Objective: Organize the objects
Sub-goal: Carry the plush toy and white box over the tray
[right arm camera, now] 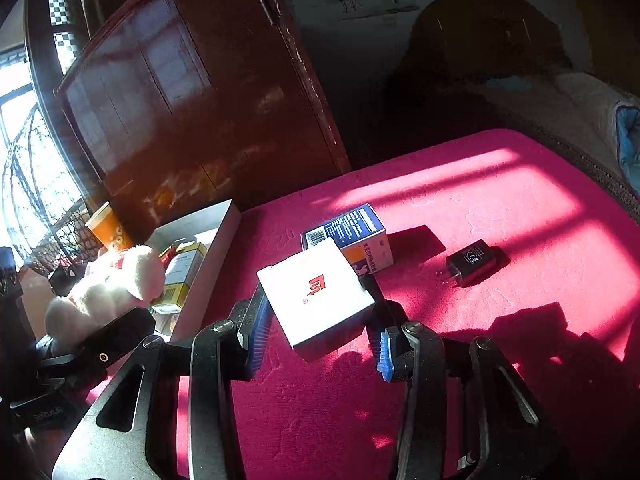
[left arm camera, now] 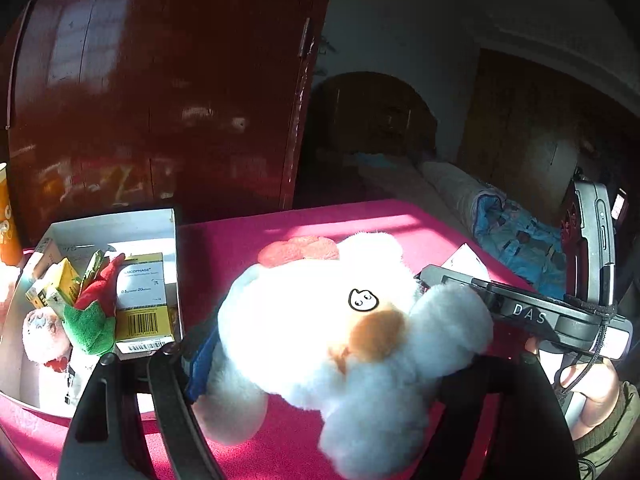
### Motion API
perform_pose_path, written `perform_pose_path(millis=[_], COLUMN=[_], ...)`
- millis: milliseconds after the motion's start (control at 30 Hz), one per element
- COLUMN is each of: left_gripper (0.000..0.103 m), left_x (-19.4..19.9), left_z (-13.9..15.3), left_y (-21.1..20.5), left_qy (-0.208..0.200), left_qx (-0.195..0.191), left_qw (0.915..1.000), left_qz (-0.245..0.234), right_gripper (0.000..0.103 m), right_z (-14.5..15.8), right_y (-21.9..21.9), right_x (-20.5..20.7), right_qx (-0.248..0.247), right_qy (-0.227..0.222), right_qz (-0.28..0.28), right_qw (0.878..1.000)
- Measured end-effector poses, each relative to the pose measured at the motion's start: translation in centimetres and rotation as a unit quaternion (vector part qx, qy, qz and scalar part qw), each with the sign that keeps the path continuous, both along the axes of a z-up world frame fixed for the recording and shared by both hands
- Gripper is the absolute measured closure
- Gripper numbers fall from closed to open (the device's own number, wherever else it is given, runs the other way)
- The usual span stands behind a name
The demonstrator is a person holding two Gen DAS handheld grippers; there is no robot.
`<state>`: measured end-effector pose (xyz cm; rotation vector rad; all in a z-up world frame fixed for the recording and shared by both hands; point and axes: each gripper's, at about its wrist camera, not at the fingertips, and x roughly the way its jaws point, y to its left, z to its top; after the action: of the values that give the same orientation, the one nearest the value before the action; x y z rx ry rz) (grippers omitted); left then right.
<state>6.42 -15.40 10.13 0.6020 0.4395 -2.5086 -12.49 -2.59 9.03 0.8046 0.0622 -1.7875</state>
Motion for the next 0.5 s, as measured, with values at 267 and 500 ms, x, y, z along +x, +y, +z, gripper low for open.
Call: perform_pose_path(millis=[267,500], left_gripper=[0.022,0.022], left_x=[2.3,4.4], left_z=[0.6,0.9], left_y=[-1.1,-2.1], left_qy=[0.020,0.031], left_qx=[0.003,0.002], left_qw=[0.9995,0.9987], left_qz=[0.023,0.042], right_gripper=[0.061,0.061], right_z=[0.6,1.2], right_y=[-0.9,-1.7], right_x=[1.8,3.4], right_qx=[0.007,0.013], right_qy=[0.010,0.020], right_qz=[0.013,0.023], right_qw=[1.000,0.999])
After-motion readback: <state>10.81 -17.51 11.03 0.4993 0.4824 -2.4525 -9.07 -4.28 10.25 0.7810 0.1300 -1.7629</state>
